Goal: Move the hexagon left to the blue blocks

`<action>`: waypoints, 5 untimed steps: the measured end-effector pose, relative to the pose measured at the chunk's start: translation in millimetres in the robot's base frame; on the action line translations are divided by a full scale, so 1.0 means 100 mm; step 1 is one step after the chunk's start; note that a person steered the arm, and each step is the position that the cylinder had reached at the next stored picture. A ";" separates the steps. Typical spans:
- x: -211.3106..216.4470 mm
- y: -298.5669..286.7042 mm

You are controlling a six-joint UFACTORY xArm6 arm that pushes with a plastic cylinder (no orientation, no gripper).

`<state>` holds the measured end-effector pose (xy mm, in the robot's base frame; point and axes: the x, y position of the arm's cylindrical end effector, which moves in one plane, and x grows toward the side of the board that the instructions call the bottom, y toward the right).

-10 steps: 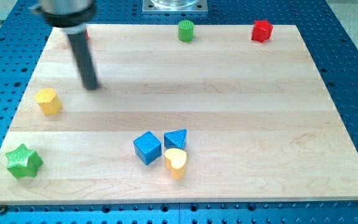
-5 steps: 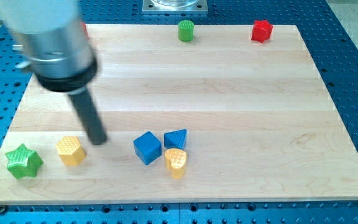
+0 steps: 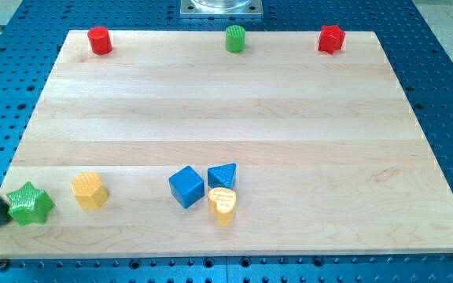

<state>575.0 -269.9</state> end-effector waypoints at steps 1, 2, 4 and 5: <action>-0.14 0.56; -0.20 1.02; 0.08 1.22; 0.08 1.81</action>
<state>583.0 -88.8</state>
